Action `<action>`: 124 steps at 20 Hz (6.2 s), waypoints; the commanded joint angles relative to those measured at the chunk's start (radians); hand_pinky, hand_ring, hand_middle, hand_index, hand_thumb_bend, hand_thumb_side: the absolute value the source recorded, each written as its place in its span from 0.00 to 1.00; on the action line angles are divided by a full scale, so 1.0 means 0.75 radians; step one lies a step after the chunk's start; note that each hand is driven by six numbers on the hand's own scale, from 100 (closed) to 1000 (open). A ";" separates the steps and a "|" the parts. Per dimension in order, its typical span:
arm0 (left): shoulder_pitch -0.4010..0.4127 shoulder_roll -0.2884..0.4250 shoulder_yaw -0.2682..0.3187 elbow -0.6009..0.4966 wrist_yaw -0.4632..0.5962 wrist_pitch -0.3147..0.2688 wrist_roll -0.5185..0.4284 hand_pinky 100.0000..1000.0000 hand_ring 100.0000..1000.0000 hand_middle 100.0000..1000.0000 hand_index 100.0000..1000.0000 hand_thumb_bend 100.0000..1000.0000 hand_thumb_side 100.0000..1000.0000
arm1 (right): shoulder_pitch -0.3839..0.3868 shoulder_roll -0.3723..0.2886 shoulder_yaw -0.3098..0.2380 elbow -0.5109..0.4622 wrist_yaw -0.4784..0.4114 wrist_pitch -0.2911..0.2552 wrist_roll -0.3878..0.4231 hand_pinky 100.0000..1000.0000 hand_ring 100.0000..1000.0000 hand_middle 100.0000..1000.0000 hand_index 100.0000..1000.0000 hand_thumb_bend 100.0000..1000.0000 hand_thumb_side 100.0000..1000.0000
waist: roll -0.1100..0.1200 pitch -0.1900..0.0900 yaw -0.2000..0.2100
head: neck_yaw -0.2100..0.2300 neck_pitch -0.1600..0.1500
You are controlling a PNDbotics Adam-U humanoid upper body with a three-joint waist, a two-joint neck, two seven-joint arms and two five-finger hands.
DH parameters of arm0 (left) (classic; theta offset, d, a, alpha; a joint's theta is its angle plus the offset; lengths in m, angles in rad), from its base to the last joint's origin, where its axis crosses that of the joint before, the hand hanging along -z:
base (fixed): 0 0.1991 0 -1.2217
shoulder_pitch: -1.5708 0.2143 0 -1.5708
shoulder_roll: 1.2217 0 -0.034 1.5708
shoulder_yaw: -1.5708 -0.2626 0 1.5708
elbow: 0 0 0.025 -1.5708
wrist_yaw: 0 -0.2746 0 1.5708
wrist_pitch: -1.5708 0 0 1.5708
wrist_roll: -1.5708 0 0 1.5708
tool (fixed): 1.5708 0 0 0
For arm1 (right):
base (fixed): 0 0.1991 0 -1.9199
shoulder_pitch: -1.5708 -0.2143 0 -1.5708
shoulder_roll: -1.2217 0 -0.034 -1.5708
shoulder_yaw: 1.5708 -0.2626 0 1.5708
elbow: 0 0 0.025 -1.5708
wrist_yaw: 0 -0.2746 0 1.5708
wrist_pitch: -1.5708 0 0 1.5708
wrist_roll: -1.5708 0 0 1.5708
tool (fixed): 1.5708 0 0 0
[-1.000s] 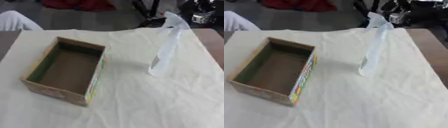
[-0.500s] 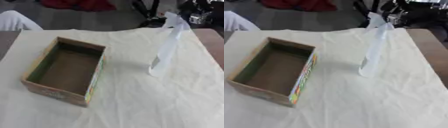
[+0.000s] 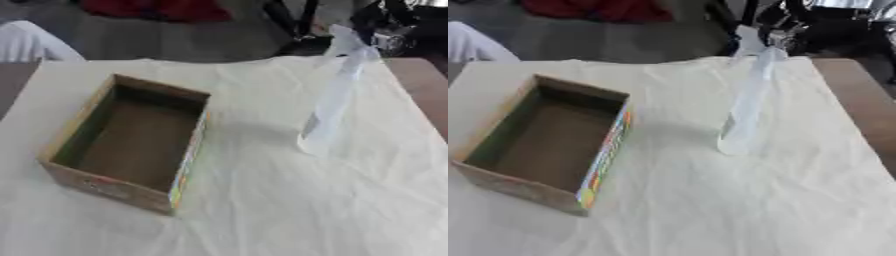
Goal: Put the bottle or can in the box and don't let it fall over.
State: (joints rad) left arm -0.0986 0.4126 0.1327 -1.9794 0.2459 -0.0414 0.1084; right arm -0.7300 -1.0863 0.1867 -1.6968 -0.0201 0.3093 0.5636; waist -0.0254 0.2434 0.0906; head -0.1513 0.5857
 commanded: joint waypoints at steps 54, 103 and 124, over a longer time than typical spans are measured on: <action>-0.032 0.022 0.002 -0.028 -0.024 0.006 -0.024 0.83 0.54 0.64 0.69 0.00 0.75 | 0.010 -0.028 -0.004 -0.057 -0.045 0.049 -0.133 0.74 0.78 0.80 0.89 0.08 0.51 | -0.016 0.035 0.029 | -0.029 -0.038; -0.037 0.009 0.003 -0.028 -0.028 0.010 -0.028 0.83 0.54 0.64 0.68 0.00 0.75 | -0.009 0.013 0.044 -0.025 0.013 0.072 -0.093 0.56 0.69 0.77 0.85 0.13 0.01 | -0.015 0.061 0.041 | -0.058 -0.056; -0.039 0.010 0.003 -0.028 -0.028 0.010 -0.034 0.84 0.54 0.64 0.68 0.00 0.75 | -0.019 0.026 0.052 -0.003 -0.025 0.104 -0.161 0.50 0.61 0.67 0.70 0.03 0.00 | -0.018 0.062 0.046 | -0.061 -0.059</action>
State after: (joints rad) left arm -0.1226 0.4033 0.1320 -1.9794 0.2288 -0.0329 0.0863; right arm -0.7293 -1.0456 0.2360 -1.7012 -0.0439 0.3920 0.4437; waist -0.0398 0.3020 0.1240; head -0.1952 0.5514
